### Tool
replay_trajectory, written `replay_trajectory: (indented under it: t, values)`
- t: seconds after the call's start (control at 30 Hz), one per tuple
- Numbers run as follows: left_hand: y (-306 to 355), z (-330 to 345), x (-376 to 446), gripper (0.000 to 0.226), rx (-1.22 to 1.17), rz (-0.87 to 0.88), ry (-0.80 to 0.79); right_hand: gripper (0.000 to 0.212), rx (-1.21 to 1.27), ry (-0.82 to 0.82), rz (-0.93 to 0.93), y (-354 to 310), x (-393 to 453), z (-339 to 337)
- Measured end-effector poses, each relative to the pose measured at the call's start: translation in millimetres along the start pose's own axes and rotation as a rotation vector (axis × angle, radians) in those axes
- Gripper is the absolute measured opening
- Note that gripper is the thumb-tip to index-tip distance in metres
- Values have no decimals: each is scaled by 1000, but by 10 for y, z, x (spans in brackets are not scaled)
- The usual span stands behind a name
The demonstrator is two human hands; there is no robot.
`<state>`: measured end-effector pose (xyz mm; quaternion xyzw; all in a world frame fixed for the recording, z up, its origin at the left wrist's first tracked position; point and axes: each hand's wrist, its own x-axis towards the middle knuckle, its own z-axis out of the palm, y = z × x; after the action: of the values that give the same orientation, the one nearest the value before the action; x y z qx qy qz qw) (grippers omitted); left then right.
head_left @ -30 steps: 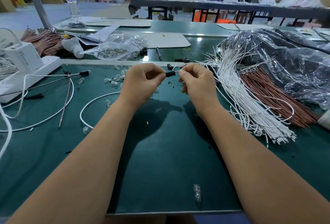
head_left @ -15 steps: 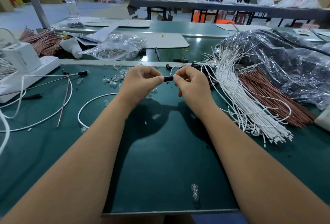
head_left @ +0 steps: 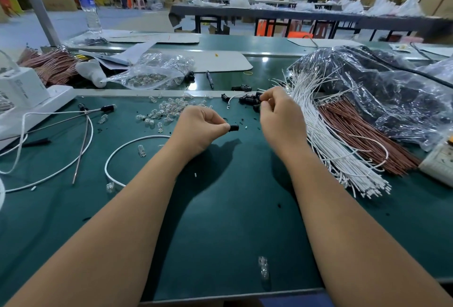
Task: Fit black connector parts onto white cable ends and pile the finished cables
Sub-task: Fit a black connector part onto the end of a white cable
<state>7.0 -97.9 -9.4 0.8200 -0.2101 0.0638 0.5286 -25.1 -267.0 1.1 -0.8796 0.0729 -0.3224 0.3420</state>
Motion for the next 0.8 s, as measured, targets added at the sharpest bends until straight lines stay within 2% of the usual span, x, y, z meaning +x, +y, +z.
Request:
replay_trajectory:
  t: [0.1,0.2,0.3,0.4,0.5,0.63,0.8]
  values:
    - [-1,10,-4,7,55,21,-21,21,-139,179,64,138,100,-221]
    - [-16,12,-1,8,97,35,-44,28,-228,242,228,304,148,-427]
    - [-39,26,4,10,137,48,-40,35,-403,154,419,425,171,-554]
    - [-66,24,12,13,141,41,-45,48,-504,-67,595,478,195,-586]
    - [-79,19,11,14,142,40,-59,48,-562,-120,591,510,200,-574]
    - [-88,17,14,14,167,42,-65,29,-609,-73,527,549,185,-597]
    - [-80,16,12,13,179,39,-85,15,-560,-61,541,565,166,-642]
